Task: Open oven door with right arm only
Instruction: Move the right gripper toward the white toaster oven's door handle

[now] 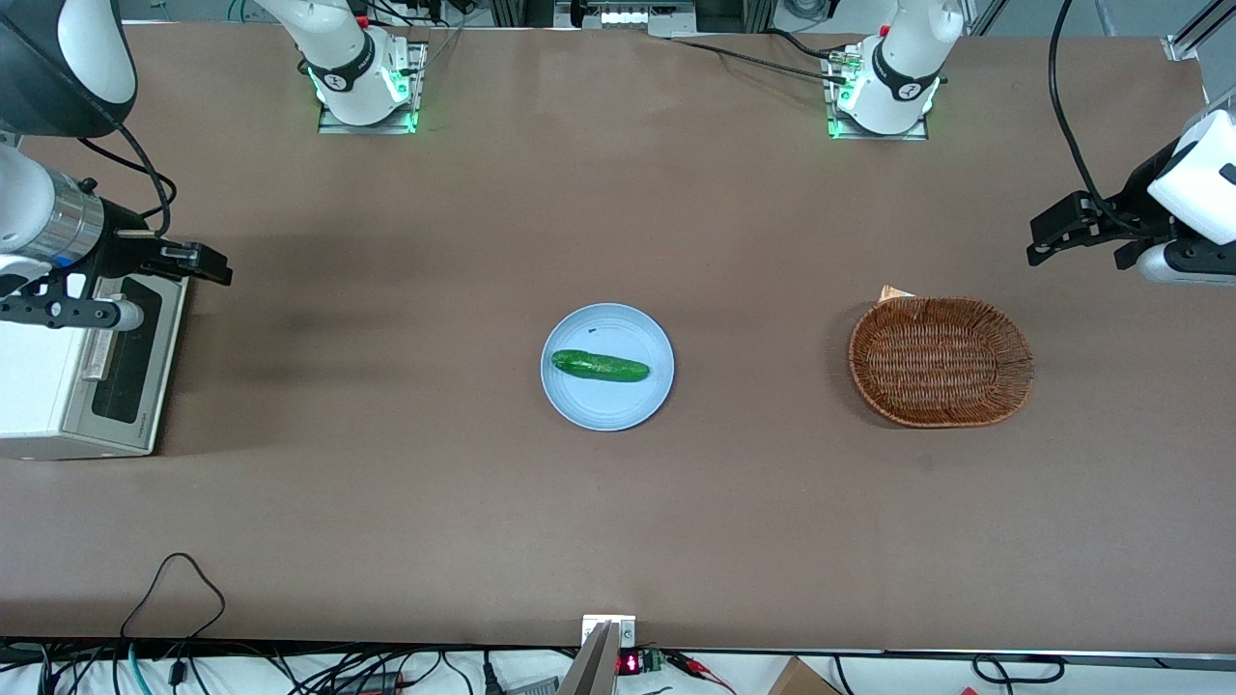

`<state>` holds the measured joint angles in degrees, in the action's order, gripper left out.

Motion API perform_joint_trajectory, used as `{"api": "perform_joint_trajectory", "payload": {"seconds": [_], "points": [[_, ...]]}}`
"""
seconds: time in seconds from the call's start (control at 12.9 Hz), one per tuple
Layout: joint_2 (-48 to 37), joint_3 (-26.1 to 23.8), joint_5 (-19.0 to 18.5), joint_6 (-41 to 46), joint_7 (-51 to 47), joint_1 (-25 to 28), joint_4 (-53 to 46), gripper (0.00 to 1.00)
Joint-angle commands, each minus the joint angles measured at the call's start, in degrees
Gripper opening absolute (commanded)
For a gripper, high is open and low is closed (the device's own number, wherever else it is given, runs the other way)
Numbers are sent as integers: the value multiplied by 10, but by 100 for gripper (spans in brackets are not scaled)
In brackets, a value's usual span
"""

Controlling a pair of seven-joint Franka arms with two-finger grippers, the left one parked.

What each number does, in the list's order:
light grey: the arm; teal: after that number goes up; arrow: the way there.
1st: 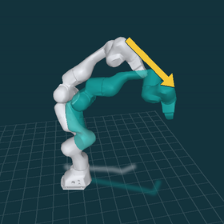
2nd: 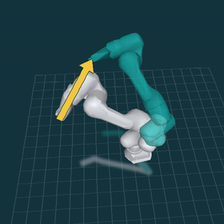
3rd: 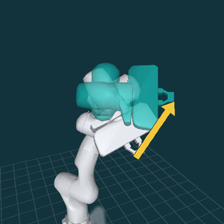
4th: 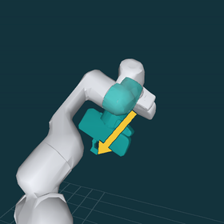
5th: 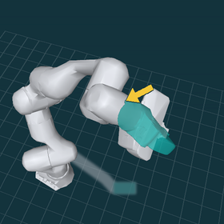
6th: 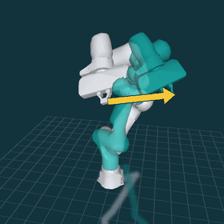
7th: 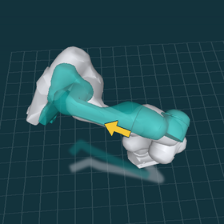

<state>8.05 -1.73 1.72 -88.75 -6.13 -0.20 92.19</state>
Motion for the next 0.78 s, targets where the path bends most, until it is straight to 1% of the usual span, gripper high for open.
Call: {"api": "perform_joint_trajectory", "payload": {"seconds": [0.0, 0.16, 0.23, 0.31, 0.47, 0.62, 0.7], "points": [[5, 1, -5, 34, 0, -8, -18, 14], [3, -1, -10, 37, -2, -3, -18, 13], [3, -1, -18, 49, -21, -2, -18, 6], [4, -1, -37, 61, -37, -1, -18, 4], [7, -2, -86, 83, -37, 6, -15, 2], [31, -3, -170, 96, -41, 13, -13, 2], [46, -3, -205, 93, -47, 22, -13, 2]]}}
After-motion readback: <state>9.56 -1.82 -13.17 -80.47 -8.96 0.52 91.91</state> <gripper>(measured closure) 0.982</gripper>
